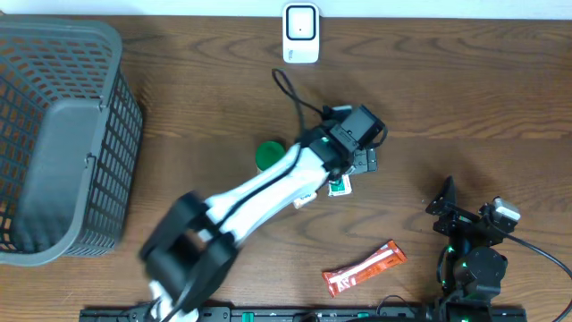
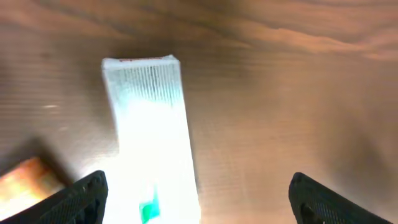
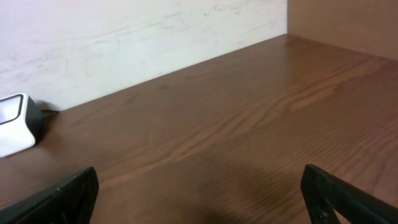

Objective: Scan the item barcode
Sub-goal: 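Carry the Panadol box to the table center and release it, then move the right gripper over the Panadol box and grasp it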

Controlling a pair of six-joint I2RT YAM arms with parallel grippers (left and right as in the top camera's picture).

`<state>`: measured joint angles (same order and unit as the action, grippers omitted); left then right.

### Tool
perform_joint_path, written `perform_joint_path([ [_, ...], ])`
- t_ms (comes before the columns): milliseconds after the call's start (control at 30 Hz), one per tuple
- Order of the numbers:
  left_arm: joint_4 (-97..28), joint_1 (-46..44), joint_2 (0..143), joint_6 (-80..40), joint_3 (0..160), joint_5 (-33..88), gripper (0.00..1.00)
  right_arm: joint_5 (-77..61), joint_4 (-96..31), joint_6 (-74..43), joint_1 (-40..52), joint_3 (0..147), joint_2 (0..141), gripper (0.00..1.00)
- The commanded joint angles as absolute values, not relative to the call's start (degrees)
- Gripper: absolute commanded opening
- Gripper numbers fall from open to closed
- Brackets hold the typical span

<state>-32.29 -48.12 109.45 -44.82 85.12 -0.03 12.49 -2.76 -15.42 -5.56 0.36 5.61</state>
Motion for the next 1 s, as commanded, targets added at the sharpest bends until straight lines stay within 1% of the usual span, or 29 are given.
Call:
perform_joint_path([
  [0, -36.2, -47.9, 99.5, -37.3, 85.1, -1.3, 0.90, 13.0, -3.0, -14.7, -5.9, 0.3, 5.5, 0.99],
  [133, -41.9, -47.9, 90.5, -37.3, 85.1, -7.4, 0.91, 13.0, -3.0, -14.7, -5.9, 0.3, 5.5, 0.99],
  [200, -44.4, -47.9, 85.0, -36.8, 85.1, -11.6, 0.89, 13.0, -3.0, -14.7, -5.9, 0.3, 5.5, 0.99],
  [267, -45.6, -47.9, 79.5, -33.3, 85.1, -15.8, 0.90, 13.0, -3.0, -14.7, -5.9, 0.3, 5.5, 0.99],
  [300, -45.6, -47.9, 75.3, -28.9, 85.1, -19.7, 0.90, 13.0, -3.0, -14.7, -5.9, 0.3, 5.5, 0.99],
  [400, -43.0, -47.3, 67.0, -23.4, 85.1, -32.6, 0.90, 12.8, -2.8, -15.2, -5.9, 0.3, 5.5, 0.99],
  [433, -40.3, -46.4, 64.1, -20.7, 85.1, -37.1, 0.90, 12.5, -2.8, -15.4, -5.9, 0.3, 5.5, 0.99],
  [500, -32.9, -43.8, 59.8, -13.4, 85.1, -42.3, 0.90, 8.5, -3.4, -15.4, -5.9, 0.3, 5.5, 0.99],
  [600, -19.5, -36.9, 55.4, -0.5, 85.1, -43.4, 0.90, 8.2, -3.0, -15.6, -5.9, 0.3, 5.5, 0.99],
  [633, -14.8, -33.8, 54.4, 4.1, 85.1, -43.4, 0.90, 4.3, -2.8, -18.5, -5.9, 0.3, 5.5, 0.99],
  [667, -12.2, -31.2, 53.8, 6.7, 85.2, -43.4, 0.90, -2.1, -2.5, -17.6, -5.9, 0.3, 5.5, 0.99],
  [733, -11.3, -27.4, 53.7, 10.2, 85.8, -43.3, 0.90, -10.1, -3.8, -13.4, -5.9, 1.0, 5.6, 0.99],
  [767, -12.4, -23.8, 53.9, 13.6, 86.2, -43.3, 0.90, -10.5, -8.1, -13.7, -5.9, 2.8, 5.9, 0.99],
  [867, -17.0, -18.3, 54.6, 17.3, 86.1, -42.9, 0.91, -8.9, -12.2, -13.3, -5.9, 8.1, 8.7, 0.99],
  [900, -16.3, -15.6, 54.6, 16.6, 85.8, -39.2, 0.90, -8.9, -13.3, -12.8, -5.9, 12.3, 11.9, 0.99],
  [967, -18.8, -14.0, 54.6, 15.3, 85.8, -37.2, 0.91, -8.9, -15.7, -12.5, -5.9, 17.8, 16.8, 0.99],
])
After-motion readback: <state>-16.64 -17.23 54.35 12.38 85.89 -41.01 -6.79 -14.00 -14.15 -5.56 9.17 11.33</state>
